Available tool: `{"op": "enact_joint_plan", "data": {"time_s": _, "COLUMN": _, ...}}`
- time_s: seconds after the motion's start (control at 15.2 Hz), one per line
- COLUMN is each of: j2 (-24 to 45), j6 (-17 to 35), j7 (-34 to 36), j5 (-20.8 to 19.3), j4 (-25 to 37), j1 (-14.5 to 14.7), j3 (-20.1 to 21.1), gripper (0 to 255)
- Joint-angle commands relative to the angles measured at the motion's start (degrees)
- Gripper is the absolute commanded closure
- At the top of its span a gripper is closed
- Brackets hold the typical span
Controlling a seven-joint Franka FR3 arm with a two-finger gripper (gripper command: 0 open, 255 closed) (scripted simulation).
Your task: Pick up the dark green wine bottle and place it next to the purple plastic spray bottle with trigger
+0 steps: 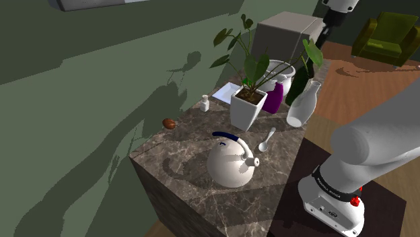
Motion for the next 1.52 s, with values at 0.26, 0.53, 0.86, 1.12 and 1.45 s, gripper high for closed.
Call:
{"op": "enact_joint_plan", "data": {"time_s": 0.26, "j2": 0.65, "j6": 4.62, "j7": -0.41, "j5": 0.29, "j4": -3.96, "j1": -0.03, "j3": -0.12, "gripper": 255}}
{"op": "enact_joint_plan", "data": {"time_s": 0.53, "j2": 1.29, "j6": 7.37, "j7": -0.75, "j5": 0.58, "j4": -6.12, "j1": -0.05, "j3": -0.21, "gripper": 255}}
{"op": "enact_joint_plan", "data": {"time_s": 0.86, "j2": 1.29, "j6": 7.37, "j7": -0.75, "j5": 0.58, "j4": -6.12, "j1": -0.04, "j3": -0.22, "gripper": 255}}
{"op": "enact_joint_plan", "data": {"time_s": 1.12, "j2": 1.37, "j6": 7.23, "j7": -0.74, "j5": 0.61, "j4": -5.91, "j1": -0.03, "j3": -0.22, "gripper": 0}}
{"op": "enact_joint_plan", "data": {"time_s": 1.45, "j2": 0.74, "j6": 5.49, "j7": -0.58, "j5": 0.34, "j4": -4.75, "j1": -0.06, "j3": -0.2, "gripper": 0}}
